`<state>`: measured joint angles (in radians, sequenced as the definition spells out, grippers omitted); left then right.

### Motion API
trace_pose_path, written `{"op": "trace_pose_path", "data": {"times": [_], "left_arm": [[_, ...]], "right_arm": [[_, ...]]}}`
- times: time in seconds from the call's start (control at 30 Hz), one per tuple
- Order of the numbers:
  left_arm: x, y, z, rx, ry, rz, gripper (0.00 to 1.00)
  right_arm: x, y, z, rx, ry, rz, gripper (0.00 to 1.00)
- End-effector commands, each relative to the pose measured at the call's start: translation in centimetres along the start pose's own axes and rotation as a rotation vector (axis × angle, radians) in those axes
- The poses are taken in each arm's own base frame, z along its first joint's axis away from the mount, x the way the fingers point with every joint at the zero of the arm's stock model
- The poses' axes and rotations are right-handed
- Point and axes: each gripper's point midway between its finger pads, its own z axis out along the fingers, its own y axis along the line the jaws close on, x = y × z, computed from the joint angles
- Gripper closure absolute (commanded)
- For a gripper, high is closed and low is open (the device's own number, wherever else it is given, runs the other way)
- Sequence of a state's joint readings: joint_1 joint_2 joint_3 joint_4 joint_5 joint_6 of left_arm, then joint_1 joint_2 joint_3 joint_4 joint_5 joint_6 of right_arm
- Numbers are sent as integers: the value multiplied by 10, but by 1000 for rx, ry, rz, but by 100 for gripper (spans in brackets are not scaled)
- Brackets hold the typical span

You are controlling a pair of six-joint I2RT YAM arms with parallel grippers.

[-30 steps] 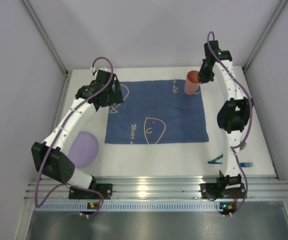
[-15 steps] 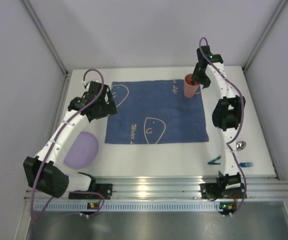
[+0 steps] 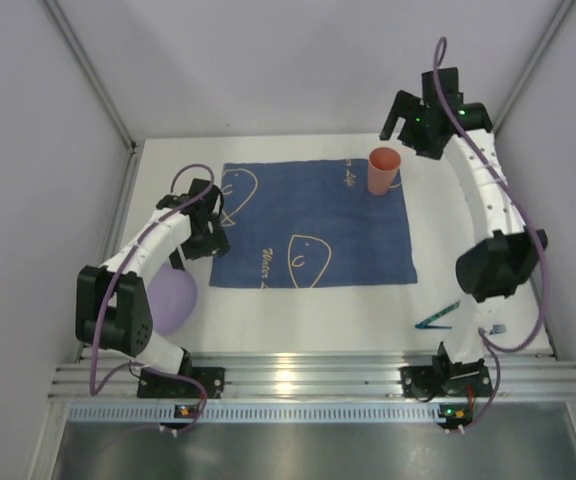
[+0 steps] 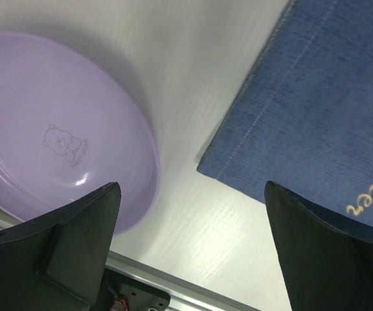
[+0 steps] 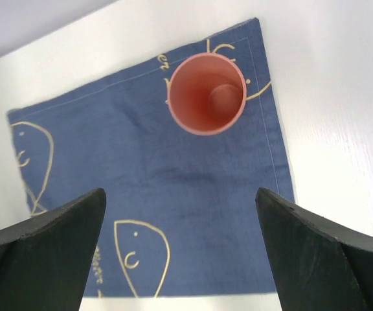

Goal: Set the dinner table for one person

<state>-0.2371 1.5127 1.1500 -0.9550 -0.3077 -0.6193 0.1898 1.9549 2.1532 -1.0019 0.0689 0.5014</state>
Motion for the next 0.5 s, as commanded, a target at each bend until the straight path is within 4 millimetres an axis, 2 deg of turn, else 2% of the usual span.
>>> {"op": "trace_pose_path", "data": {"times": [0.0, 0.03, 0.07, 0.1, 0.13, 0.2, 0.23, 0.33, 0.47], "left_arm": [[7, 15, 16, -66, 43, -49, 2], [7, 15, 22, -66, 45, -59, 2], [9, 18, 28, -73, 60, -70, 2], [17, 21, 34, -79, 83, -74, 2], [17, 21, 40, -80, 86, -80, 3], [22, 23, 47, -93, 97, -78, 5], [21, 26, 51, -109, 94, -78, 6], [24, 32, 59, -130, 96, -85, 12], [24, 27, 76, -88, 88, -107, 29]], "right_arm": [[-10, 7, -66, -90, -119, 3, 0], [-8, 4, -87, -99, -143, 0, 0], [11, -7, -81, -73, -100, -9, 0], [13, -12, -97, -80, -120, -7, 0], [31, -22, -91, -56, -80, -10, 0], [41, -30, -102, -52, -84, 1, 0], [56, -38, -96, -37, -48, 5, 0], [74, -42, -94, -44, -8, 28, 0], [78, -39, -95, -63, 7, 52, 0]]}}
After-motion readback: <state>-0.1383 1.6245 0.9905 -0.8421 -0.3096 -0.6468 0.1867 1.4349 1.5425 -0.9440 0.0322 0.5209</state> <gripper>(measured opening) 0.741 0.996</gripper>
